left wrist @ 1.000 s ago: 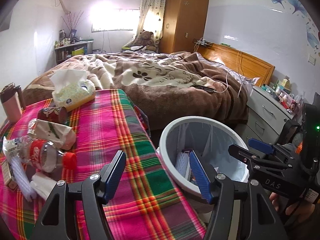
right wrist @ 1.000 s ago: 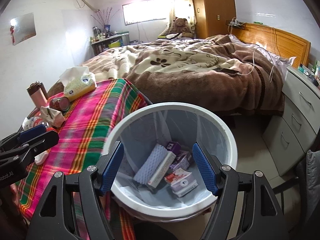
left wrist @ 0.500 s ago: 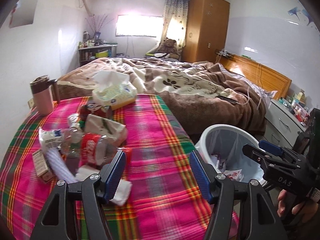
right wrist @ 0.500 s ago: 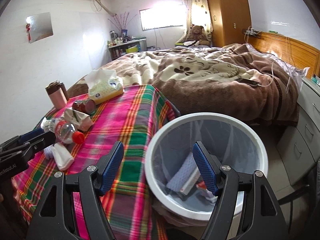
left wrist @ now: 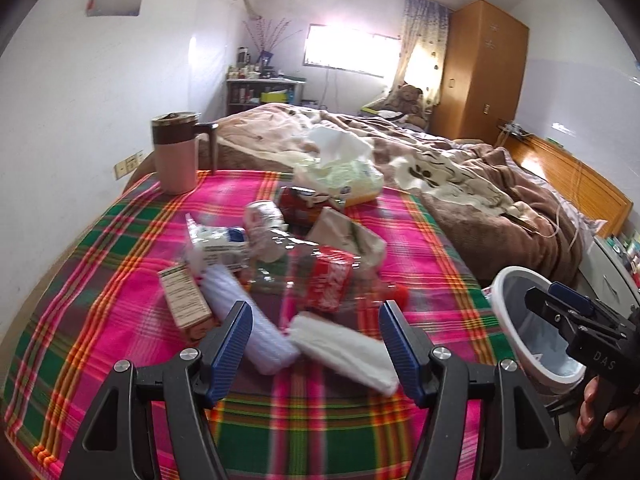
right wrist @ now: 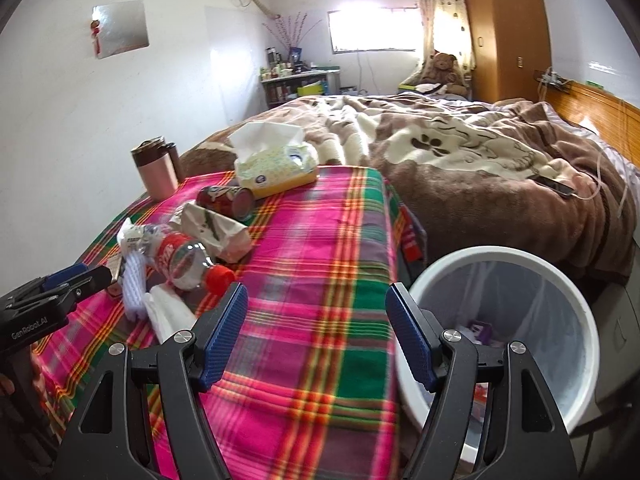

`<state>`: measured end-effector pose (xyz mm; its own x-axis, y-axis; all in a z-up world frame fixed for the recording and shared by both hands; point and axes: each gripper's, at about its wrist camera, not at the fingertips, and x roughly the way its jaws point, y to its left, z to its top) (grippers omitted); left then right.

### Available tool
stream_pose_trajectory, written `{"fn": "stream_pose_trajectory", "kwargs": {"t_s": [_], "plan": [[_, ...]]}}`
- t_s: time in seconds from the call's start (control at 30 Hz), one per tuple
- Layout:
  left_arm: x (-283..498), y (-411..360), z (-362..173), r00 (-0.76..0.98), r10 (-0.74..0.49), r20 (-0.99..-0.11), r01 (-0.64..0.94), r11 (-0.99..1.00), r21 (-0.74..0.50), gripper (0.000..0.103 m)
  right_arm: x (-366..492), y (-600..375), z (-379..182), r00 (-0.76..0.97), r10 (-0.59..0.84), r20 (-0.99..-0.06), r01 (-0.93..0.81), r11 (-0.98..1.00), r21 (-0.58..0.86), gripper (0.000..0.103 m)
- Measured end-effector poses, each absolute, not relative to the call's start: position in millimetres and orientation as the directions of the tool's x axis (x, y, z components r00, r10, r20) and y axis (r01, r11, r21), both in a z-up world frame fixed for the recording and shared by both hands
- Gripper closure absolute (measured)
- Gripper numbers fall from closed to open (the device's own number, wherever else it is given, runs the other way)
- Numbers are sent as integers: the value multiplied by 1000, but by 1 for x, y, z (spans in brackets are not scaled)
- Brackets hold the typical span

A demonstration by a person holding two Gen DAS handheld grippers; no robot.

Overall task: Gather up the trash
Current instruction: 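Move both tools back over the remaining trash on the bed, then grasp the clear Coca-Cola bottle with the right tool while the left grasps the small white box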

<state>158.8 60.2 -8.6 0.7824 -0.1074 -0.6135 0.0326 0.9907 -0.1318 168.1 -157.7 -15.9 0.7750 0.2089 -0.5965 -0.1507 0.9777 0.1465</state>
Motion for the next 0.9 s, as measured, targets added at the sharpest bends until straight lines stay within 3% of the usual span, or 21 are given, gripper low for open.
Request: {"fn": "stream_pose_trajectory", "kwargs": {"t_s": [0.43, 0.9], "plan": [[174, 134, -29, 748, 4, -664, -128, 982, -139, 38, 207, -93, -23, 694, 325, -642, -321, 939, 127, 30], [214, 160, -60, 673, -5, -740, -154, 977, -147, 37, 242, -42, -28, 618, 385, -685, -449, 889, 95, 30]]}}
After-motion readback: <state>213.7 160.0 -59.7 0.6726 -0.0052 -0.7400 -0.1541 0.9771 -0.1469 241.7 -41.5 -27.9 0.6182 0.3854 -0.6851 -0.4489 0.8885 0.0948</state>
